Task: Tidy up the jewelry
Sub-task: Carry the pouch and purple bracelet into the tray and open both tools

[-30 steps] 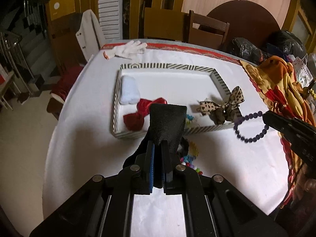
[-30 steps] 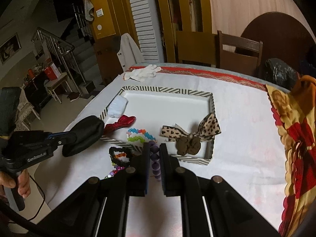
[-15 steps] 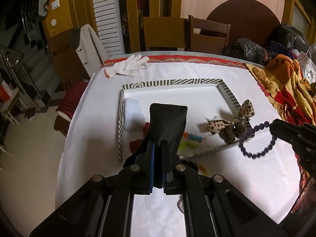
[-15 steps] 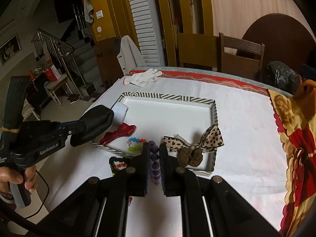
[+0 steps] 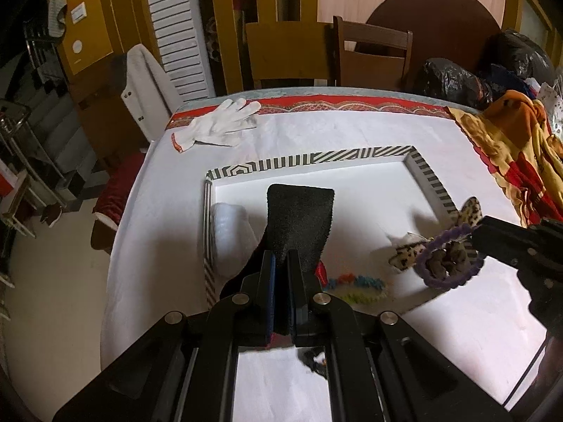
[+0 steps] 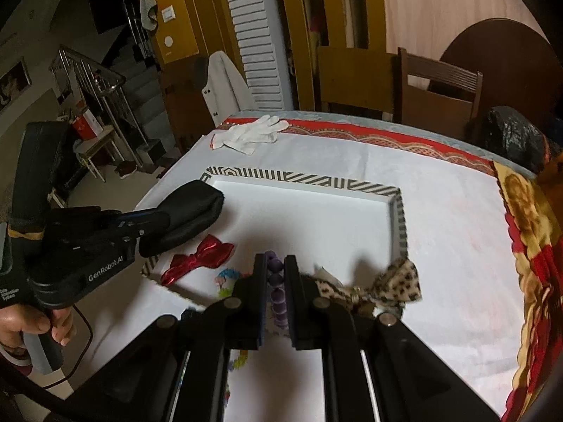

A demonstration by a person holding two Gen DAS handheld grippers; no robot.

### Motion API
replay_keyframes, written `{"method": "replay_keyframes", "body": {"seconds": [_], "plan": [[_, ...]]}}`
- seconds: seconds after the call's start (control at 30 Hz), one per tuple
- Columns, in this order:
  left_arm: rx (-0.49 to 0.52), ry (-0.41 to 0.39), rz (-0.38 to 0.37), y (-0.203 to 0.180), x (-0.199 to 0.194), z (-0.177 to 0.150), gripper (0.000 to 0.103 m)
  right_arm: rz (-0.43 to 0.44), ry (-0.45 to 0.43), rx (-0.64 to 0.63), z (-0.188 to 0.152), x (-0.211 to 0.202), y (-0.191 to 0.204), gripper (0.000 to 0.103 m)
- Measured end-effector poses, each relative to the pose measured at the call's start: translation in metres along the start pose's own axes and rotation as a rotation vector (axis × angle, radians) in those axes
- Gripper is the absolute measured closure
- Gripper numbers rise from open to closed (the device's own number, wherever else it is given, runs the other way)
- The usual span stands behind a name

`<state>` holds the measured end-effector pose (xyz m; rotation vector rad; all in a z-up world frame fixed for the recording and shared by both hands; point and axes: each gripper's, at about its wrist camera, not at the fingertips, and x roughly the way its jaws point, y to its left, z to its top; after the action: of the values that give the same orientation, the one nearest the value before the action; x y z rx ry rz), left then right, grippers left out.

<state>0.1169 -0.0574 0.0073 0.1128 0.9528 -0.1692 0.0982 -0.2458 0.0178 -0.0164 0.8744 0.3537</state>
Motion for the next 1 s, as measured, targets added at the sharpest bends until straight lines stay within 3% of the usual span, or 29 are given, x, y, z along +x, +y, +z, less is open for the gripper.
{"method": "replay_keyframes", "body": {"seconds": [0.63,1.0], "plan": [[-0.101,0.102,-0.068,0.031,0.075,0.04,0.088,0.043,0.112,0.016,0.034,0.092,0.009,0.094],[-0.097,0.143,-0.057,0.025,0.104,0.039,0.088,-0.018,0.192,0.182,0.024,0.146,-0.045,0.094]]}}
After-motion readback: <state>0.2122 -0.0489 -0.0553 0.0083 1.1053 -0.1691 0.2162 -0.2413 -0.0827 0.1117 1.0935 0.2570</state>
